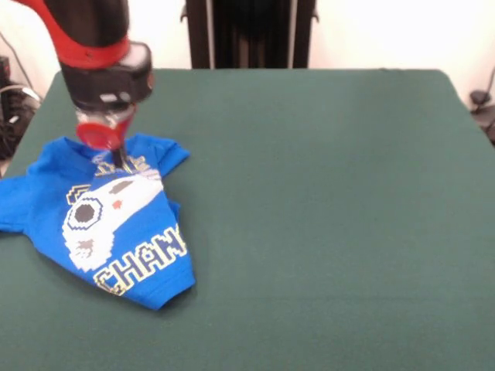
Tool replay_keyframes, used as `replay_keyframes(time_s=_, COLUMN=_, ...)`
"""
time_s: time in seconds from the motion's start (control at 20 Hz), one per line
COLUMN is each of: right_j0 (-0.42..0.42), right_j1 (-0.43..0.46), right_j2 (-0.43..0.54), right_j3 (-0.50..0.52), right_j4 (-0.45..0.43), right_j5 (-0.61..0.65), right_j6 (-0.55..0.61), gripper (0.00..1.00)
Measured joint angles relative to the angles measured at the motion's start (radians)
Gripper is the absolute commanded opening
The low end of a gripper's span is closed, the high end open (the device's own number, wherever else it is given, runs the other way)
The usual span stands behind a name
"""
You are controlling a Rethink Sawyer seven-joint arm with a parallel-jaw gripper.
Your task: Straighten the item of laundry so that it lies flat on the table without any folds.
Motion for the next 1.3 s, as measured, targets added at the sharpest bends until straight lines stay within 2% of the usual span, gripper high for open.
replay_keyframes(time_s=0.15, right_j0=-0.031, right_j1=-0.047, right_j2=-0.004, right_j3=0.048, right_j4=-0.011, right_j5=0.0, right_j6=0.0, gripper=0.0)
replay_keyframes(time_s=0.2, right_j0=-0.057, right_j1=-0.091, right_j2=-0.011, right_j3=0.091, right_j4=-0.021, right_j5=0.0, right_j6=0.0, gripper=0.0)
replay_keyframes(time_s=0.6, right_j0=-0.088, right_j1=-0.199, right_j2=-0.025, right_j3=0.221, right_j4=-0.05, right_j5=-0.019, right_j6=0.0, gripper=0.0)
replay_keyframes(time_s=0.8, right_j0=-0.07, right_j1=-0.209, right_j2=-0.035, right_j3=0.249, right_j4=-0.052, right_j5=-0.034, right_j6=0.0, gripper=0.0)
replay_keyframes(time_s=1.3, right_j0=-0.032, right_j1=-0.161, right_j2=-0.04, right_j3=0.223, right_j4=-0.052, right_j5=-0.034, right_j6=0.0, gripper=0.0)
